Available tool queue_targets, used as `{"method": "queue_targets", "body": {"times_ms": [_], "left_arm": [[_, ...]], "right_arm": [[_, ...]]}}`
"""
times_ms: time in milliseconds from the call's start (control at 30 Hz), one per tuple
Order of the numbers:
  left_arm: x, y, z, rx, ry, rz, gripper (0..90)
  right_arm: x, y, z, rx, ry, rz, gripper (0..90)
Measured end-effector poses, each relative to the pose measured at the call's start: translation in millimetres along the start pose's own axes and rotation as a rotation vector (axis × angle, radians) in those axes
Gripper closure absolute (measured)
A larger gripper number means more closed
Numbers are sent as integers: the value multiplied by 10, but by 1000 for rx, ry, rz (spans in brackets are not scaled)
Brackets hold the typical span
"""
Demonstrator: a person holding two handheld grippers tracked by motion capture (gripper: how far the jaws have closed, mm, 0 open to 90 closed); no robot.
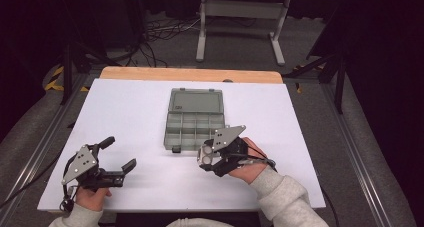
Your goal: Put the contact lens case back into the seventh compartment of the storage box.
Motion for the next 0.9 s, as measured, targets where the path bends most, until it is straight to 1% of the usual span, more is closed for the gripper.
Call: {"method": "queue_targets", "body": {"times_ms": [233, 333, 400, 433, 467, 667, 700, 733, 800, 833, 900], "left_arm": [[1, 4, -4, 4, -1, -2, 4], [1, 5, -11, 6, -3, -1, 4], [3, 3, -10, 2, -2, -1, 4], [3, 3, -10, 2, -2, -1, 4], [3, 3, -10, 2, -2, -1, 4], [2, 2, -13, 3, -2, -1, 4], [2, 0, -9, -1, -2, -2, 4], [5, 0, -12, 0, -2, -2, 4], [6, -2, -14, -2, -4, -5, 4], [8, -2, -17, 0, -5, -5, 4], [7, -1, -15, 1, -4, -5, 4]], "right_arm": [[113, 54, 79, 12, -26, -8, 267], [147, 55, 72, 17, -24, -11, 267], [203, 43, 57, 15, -33, -15, 267], [203, 43, 57, 15, -33, -15, 267], [236, 44, 61, 22, -36, -21, 267], [296, 46, 58, 14, -51, -17, 267], [327, 70, 66, 9, -61, -14, 267], [336, 83, 71, 10, -60, -6, 267], [340, 96, 76, 10, -60, -9, 267], [354, 137, 79, 20, -59, -3, 267], [375, 145, 62, 12, -64, 2, 267]]}}
Point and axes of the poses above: each handheld gripper's, and its own axes: z roughly backward along the jaws, y roughly out of its top, x roughly to its right, the point moved 8 cm from there along -z, roughly forward along the jaws, and after that the axes turned 7 degrees about -x, right-handed, at the moved point
